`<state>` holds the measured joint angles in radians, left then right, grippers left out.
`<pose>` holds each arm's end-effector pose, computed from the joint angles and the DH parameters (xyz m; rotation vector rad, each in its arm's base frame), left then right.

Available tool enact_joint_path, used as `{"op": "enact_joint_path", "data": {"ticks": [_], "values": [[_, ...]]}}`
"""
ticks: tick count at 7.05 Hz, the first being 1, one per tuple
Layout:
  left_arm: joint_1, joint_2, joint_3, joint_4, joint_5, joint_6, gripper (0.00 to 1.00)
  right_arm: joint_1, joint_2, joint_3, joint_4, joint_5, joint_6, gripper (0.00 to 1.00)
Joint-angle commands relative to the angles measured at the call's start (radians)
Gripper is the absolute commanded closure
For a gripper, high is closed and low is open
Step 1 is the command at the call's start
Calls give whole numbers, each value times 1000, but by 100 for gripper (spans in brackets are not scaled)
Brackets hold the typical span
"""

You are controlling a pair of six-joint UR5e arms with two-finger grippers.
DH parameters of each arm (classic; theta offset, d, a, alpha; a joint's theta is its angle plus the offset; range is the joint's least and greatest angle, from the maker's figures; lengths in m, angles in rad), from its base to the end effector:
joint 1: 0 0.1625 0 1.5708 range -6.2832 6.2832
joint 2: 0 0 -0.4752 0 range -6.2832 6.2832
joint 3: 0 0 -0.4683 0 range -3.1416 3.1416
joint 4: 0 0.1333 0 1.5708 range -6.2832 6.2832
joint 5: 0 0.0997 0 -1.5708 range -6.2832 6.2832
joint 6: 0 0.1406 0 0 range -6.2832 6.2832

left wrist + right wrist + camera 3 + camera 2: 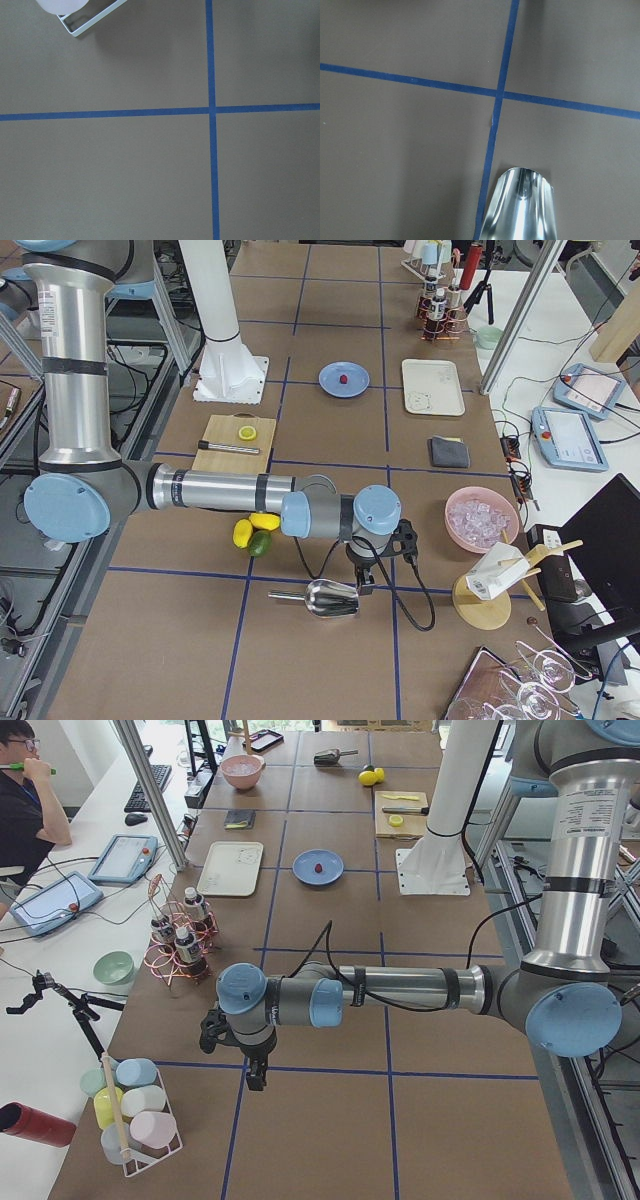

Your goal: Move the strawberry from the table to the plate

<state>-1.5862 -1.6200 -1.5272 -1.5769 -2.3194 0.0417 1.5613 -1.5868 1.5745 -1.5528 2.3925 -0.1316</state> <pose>-0.0467 -0.5919 0.7363 0.0325 0.7480 0.0294 0.0250 -0.5612 0.7386 0.0555 -0.8205 -0.1354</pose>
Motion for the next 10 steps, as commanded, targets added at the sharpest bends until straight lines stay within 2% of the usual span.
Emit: {"op": "enact_joint_path", "data": {"ticks": [1, 10], "values": [[0, 0, 1, 0, 0, 1, 0, 22, 5, 13, 3, -1, 35, 0], [2, -1, 4, -23, 0, 0, 0, 22, 2, 39, 3, 2, 37, 0]]}}
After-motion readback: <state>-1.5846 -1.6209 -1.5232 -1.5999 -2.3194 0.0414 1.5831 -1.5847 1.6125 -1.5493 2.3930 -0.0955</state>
